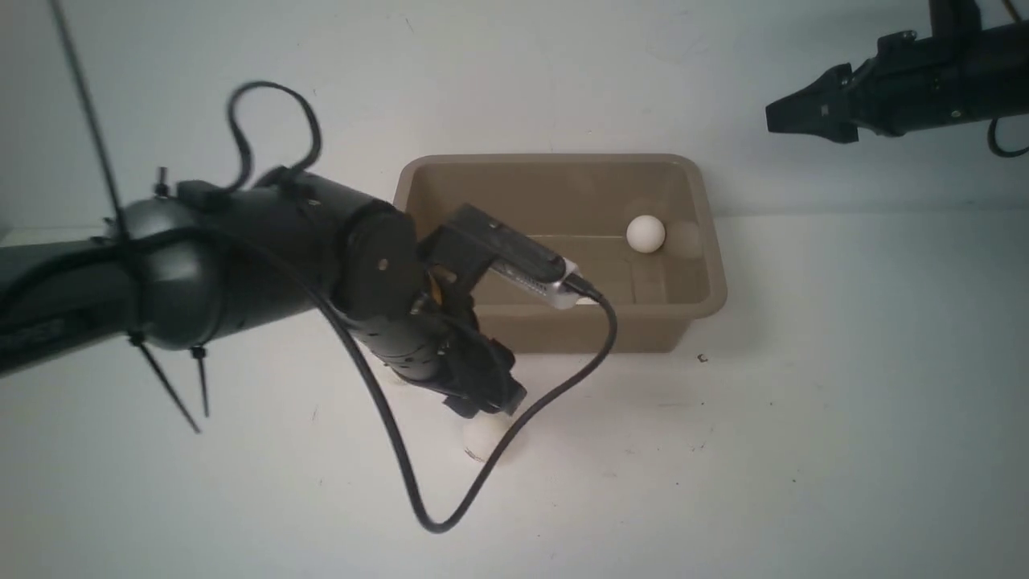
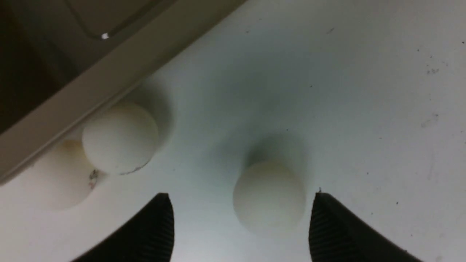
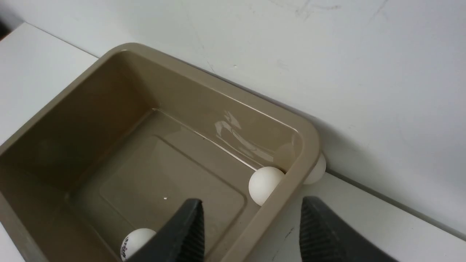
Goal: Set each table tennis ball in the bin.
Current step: Use the left arm to clamp the table tennis ball closest to it
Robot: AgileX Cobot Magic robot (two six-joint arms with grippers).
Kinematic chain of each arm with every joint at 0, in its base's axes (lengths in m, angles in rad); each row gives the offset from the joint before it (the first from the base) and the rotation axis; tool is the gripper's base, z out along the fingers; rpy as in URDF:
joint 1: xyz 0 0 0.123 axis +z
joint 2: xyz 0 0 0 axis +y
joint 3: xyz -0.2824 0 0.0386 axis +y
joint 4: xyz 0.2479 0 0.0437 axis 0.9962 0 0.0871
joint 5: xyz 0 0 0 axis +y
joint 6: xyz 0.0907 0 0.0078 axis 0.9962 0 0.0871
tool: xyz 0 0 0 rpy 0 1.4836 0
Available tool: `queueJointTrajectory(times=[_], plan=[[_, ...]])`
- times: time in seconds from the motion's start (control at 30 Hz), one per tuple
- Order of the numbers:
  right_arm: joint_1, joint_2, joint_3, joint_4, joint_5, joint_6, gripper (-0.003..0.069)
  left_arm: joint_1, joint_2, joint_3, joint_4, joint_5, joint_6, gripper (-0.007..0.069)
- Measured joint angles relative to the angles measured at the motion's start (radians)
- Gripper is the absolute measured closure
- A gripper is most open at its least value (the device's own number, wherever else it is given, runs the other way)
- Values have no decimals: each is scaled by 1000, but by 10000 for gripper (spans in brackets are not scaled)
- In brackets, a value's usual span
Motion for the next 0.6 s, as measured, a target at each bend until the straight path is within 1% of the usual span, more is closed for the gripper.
queueJointTrajectory(times=[0.13,0.23,0.3,0.47,0.6], plan=[[0,0,0,0,1,0,326,0,34,-4,-60,-2,53,169],[0,0,0,-1,3,0,326,0,65,-4,-128,1,96,126],[0,0,0,-2,5,0,326,0,73,-4,-149,1,109,106],[0,0,0,-3,11,0,326,0,83,-5,-173,1,106,92],[0,0,0,-4,13,0,326,0,100,-5,-175,41,64,90]])
